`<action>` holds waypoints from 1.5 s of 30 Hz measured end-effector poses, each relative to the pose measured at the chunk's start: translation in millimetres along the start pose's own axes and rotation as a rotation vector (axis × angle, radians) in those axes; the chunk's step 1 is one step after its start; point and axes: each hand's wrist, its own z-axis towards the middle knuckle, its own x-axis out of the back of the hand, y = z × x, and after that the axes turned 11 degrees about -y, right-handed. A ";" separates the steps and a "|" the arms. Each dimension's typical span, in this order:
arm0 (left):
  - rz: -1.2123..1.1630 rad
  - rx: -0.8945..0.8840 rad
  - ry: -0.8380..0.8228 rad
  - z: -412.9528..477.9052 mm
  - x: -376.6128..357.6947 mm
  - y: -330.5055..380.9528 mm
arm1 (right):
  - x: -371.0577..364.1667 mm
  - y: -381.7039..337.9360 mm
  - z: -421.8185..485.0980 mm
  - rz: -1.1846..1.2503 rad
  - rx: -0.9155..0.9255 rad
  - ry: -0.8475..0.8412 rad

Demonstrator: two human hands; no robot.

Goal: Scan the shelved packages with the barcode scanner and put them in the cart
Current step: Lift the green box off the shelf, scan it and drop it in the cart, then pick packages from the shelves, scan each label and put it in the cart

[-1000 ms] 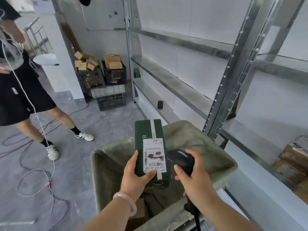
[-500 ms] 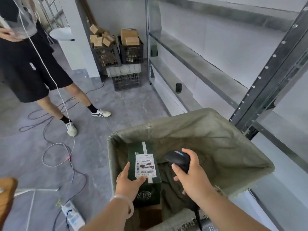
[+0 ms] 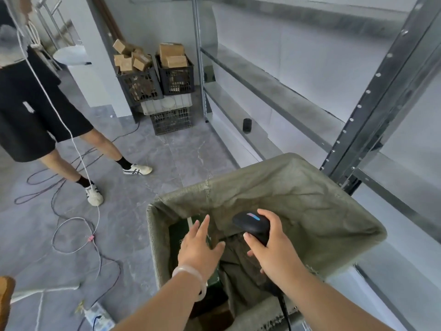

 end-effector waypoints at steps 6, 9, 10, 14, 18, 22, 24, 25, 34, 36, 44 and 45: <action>0.223 -0.355 -0.066 -3.5 -8.7 108.3 | 58.7 -4.0 -39.0 0.008 0.042 0.270; 0.269 -0.528 -0.116 -10.8 -24.2 165.7 | 100.3 -5.5 -69.8 -0.011 0.020 0.446; 0.292 -0.586 -0.137 -13.9 -30.5 186.1 | 114.8 -5.3 -80.9 -0.012 0.011 0.496; 0.320 -0.864 -0.191 -39.1 -56.6 273.8 | 172.1 -5.0 -134.2 -0.017 -0.013 0.714; 0.268 -1.075 -0.278 -81.7 -82.1 353.9 | 223.2 -9.4 -190.9 -0.016 -0.032 0.926; 0.199 -1.204 -0.347 -126.6 -105.4 424.8 | 273.9 -23.2 -249.4 -0.061 0.041 1.128; 0.198 -1.273 -0.342 -153.9 -115.3 456.4 | 298.6 -28.3 -278.7 -0.102 0.050 1.204; 0.199 -1.302 -0.346 -167.8 -120.5 470.0 | 309.7 -30.1 -292.6 -0.115 0.058 1.224; 0.144 -1.402 -0.394 -252.3 -178.8 551.1 | 390.9 -17.6 -375.8 -0.153 0.143 1.311; 0.139 -1.369 -0.382 -254.7 -192.1 563.3 | 406.3 -17.8 -380.3 -0.144 0.171 1.323; 0.221 -1.321 -0.315 -230.5 -228.3 619.8 | 453.3 -23.4 -376.4 -0.133 0.206 1.351; 0.222 -1.326 -0.311 -227.3 -232.8 626.9 | 457.2 -23.8 -376.6 -0.125 0.202 1.360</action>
